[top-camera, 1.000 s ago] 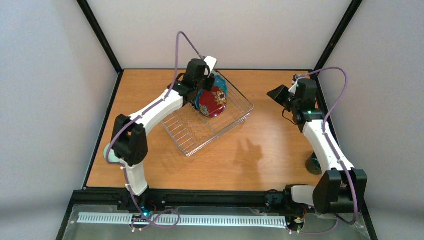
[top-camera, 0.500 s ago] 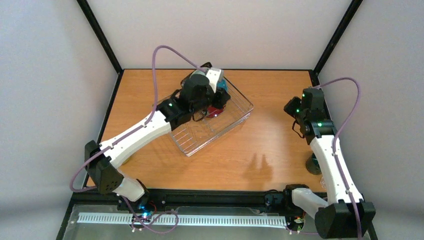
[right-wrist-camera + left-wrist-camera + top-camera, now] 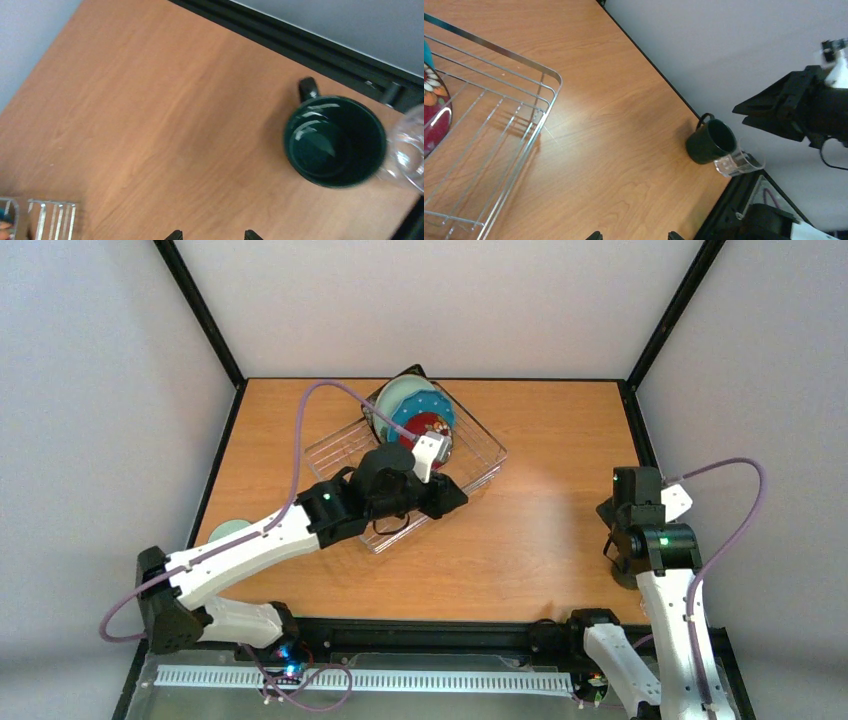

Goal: Load the mixed dishes into the dish rack
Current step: Grab the cup at the corner of the board.

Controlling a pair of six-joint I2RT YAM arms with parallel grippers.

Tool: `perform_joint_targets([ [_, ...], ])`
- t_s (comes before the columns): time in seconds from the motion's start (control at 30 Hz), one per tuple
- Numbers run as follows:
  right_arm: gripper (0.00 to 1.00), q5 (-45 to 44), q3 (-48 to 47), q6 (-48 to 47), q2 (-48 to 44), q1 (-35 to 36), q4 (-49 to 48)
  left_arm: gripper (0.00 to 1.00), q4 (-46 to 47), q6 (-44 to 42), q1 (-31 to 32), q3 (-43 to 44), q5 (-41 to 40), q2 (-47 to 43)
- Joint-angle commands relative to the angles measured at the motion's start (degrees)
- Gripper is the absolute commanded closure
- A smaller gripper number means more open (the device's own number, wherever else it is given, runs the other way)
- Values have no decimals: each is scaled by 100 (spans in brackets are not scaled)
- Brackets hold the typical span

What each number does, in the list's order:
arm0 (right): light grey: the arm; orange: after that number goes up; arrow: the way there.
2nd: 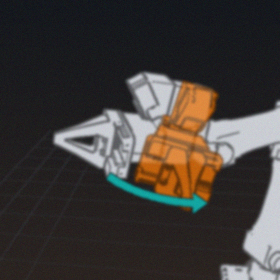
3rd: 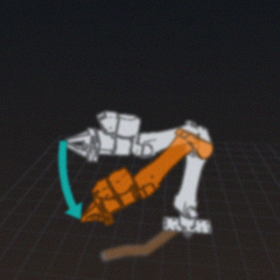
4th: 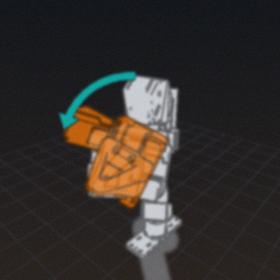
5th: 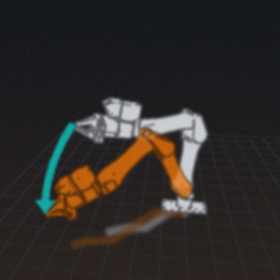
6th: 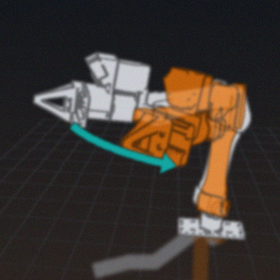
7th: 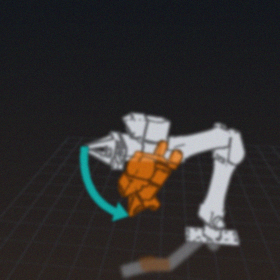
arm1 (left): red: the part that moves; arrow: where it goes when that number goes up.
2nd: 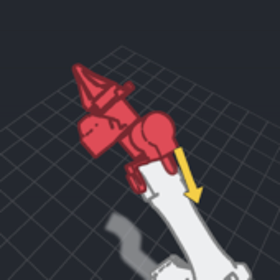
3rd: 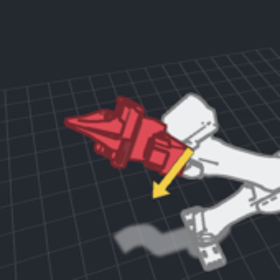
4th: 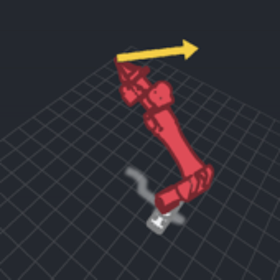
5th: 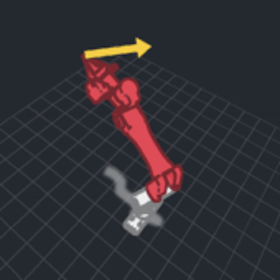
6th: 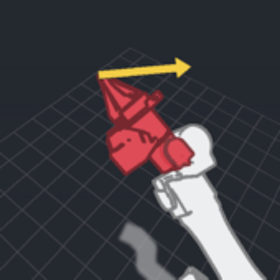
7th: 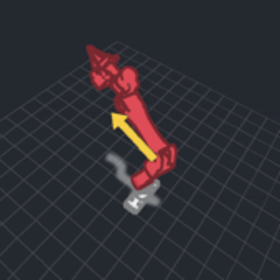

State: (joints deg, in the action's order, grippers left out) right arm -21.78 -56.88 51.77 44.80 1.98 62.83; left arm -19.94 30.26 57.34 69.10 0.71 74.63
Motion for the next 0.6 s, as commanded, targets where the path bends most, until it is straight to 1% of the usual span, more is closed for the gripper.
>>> perform_joint_targets([
  [0.0, 29, -446, 147, 794, -54, 32, 1191, 27, 253, 332, 75, -338, 267, -426],
  [0.17, 27, -495, 261, 1117, -133, 35, 1419, 26, 443, 402, 84, -495, 507, -576],
  [0.33, 26, -548, 406, 1374, 171, 31, 1458, 25, 511, 358, 84, -564, 675, -621],
  [0.43, 23, -653, 457, 1585, 342, 23, 1506, 25, 545, 375, 84, -614, 786, -730],
  [0.57, 21, -761, 498, 1794, 578, -97, 1473, 22, 555, 344, 83, -661, 838, -896],
])
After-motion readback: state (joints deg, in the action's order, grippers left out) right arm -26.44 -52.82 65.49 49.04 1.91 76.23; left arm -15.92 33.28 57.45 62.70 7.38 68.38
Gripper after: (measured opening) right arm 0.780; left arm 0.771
